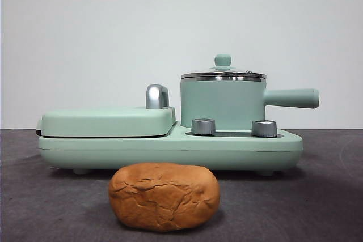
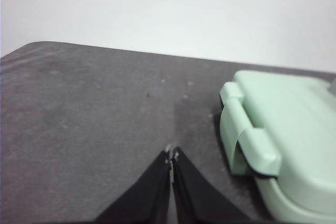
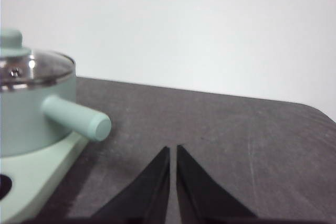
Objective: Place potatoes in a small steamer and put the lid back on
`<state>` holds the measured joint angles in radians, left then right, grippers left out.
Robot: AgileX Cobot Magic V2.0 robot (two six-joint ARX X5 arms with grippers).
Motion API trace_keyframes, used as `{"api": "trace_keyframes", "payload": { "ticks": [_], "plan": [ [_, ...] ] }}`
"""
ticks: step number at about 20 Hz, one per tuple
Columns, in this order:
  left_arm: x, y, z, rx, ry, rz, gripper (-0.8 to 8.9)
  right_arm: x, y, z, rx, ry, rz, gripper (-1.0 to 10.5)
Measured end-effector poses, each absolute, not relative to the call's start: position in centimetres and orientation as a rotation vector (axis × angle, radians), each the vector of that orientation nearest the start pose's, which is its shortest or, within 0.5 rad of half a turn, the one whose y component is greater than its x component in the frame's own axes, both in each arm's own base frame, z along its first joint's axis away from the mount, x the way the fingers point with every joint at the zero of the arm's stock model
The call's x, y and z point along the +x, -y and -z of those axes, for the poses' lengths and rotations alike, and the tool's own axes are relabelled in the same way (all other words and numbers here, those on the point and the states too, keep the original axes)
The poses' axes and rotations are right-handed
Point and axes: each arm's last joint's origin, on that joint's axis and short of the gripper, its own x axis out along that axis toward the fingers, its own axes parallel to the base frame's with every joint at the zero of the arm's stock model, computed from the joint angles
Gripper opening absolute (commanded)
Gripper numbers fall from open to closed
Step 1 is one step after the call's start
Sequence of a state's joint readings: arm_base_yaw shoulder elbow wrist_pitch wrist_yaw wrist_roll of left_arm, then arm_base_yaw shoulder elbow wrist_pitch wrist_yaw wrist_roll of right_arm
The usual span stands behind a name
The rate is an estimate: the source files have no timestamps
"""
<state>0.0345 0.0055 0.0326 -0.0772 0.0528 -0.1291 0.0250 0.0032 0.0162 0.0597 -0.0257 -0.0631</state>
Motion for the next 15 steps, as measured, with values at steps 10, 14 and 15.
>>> {"api": "trace_keyframes", "payload": {
  "ticks": [10,14,15],
  "plan": [
    [9.4,-0.2,-19.2,-0.501,0.198,0.071,0.06,9.5,-0.4,-18.5,0.248,0.173,-0.101,0.2],
    [8.8,-0.1,-21.0,-0.537,0.385,0.145,0.06,9.1,-0.4,-19.9,0.453,0.309,-0.157,0.2],
    [8.6,-0.1,-21.4,-0.534,0.433,0.173,0.06,9.0,-0.4,-20.2,0.487,0.331,-0.178,0.1]
  ]
}}
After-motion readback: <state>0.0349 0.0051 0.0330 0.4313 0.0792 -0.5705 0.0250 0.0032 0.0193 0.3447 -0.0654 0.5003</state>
